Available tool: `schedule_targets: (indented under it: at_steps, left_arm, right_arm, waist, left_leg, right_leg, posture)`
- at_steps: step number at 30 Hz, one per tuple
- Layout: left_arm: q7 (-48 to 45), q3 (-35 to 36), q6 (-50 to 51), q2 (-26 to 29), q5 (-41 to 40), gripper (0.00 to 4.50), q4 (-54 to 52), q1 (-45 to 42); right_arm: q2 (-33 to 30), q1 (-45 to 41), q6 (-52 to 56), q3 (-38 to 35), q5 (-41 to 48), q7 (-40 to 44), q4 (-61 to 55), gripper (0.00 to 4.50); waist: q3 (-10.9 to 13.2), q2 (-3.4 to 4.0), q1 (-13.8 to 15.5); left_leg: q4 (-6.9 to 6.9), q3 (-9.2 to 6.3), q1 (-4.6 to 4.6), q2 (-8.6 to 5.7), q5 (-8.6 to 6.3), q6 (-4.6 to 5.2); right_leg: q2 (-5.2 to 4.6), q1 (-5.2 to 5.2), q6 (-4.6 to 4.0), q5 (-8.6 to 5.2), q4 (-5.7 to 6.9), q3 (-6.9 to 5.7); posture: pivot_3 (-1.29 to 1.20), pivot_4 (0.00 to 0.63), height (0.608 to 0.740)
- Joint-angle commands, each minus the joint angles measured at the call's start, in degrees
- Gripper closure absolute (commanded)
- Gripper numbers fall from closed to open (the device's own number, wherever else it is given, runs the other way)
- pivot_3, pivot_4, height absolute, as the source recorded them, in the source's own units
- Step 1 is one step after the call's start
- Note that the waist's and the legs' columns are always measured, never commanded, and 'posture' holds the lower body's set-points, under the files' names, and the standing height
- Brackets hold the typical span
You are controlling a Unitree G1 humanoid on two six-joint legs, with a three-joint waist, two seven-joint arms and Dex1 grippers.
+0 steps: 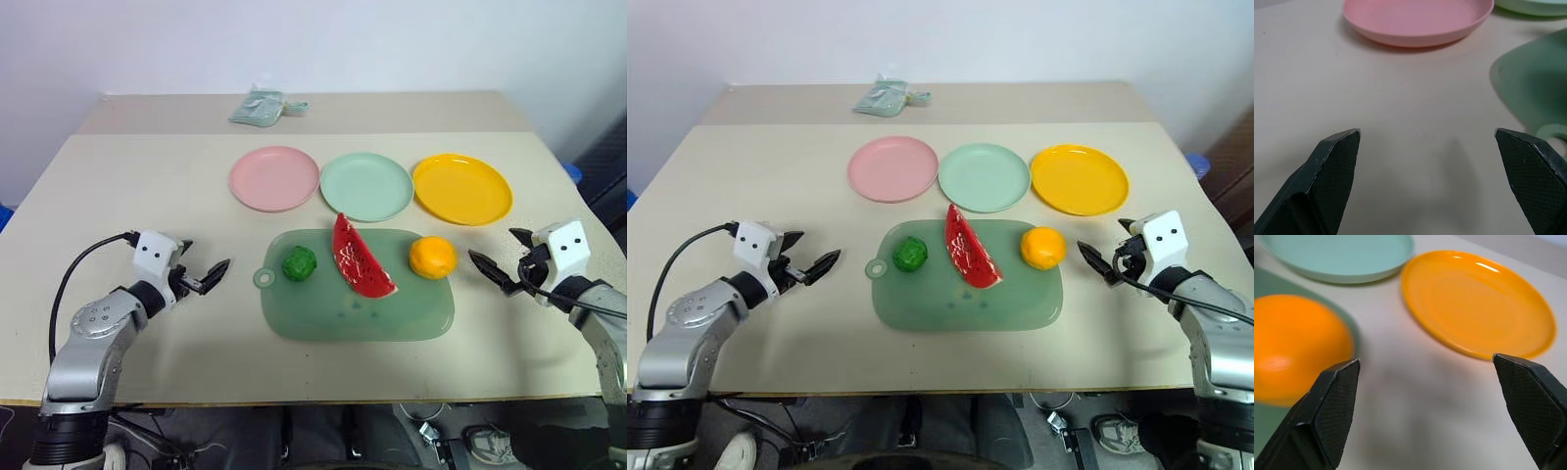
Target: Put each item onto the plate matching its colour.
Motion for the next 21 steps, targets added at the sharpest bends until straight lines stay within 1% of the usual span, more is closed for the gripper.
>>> schedule_targets:
  at_steps: [1, 11, 16, 18, 21]
  left_arm:
    - [0.1, -0.1, 0.4, 0.1, -0.8, 0.0, -2.5, -1.6]
    - [0.0, -2.2, 3.0, -0.6, -1.5, 0.0, -6.0, -2.2]
    - [-5.2, -5.9, 3.3, -0.1, -3.5, 0.0, -6.0, -5.1]
    - [-7.4, -8.6, 2.8, 0.1, -3.3, 0.0, -5.7, -6.6]
    - [-9.7, -11.7, 1.9, 0.3, -2.3, 0.0, -4.3, -8.6]
  right_arm:
    - [-0.2, 0.5, 0.7, -2.2, 1.1, -0.7, -3.5, 0.08]
    - [-0.3, 1.3, 1.5, -2.2, 1.2, -1.3, -6.0, 0.08]
    - [-0.8, 0.2, 3.0, -2.9, 3.1, -1.3, -10.0, 0.08]
    - [-1.2, -0.6, 5.8, -3.5, 6.4, -0.6, -13.0, 0.08]
    - [-2.1, -1.8, 14.0, -5.2, 17.1, 2.2, -18.3, 0.08]
  waist:
    - [0.0, 0.0, 0.0]
    - [0.0, 0.0, -0.1]
    - [0.0, 0.0, 0.0]
    - [0.0, 0.0, 0.0]
    - [0.0, 0.01, -0.1]
  left_leg:
    - [0.01, 0.0, 0.0, 0.0, 0.0, 0.0]
    - [0.01, 0.0, 0.01, 0.0, 0.0, 0.0]
    - [0.02, 0.0, 0.01, 0.0, 0.0, 0.0]
    - [0.02, 0.0, 0.01, 0.0, 0.0, 0.0]
    - [0.03, 0.0, 0.01, 0.0, 0.0, 0.0]
  right_leg:
    - [0.0, 0.01, 0.0, 0.0, 0.0, 0.0]
    - [0.0, 0.01, 0.0, 0.0, 0.0, 0.0]
    - [0.0, 0.02, 0.0, 0.0, 0.0, -0.01]
    - [0.0, 0.02, 0.0, 0.0, 0.0, -0.01]
    - [0.01, 0.02, 0.0, 0.0, 0.0, -0.01]
  posture:
    - [0.0, 0.15, 0.74]
    - [0.0, 0.15, 0.74]
    - [0.0, 0.15, 0.74]
    - [0.0, 0.15, 0.74]
    - [0.0, 0.15, 0.74]
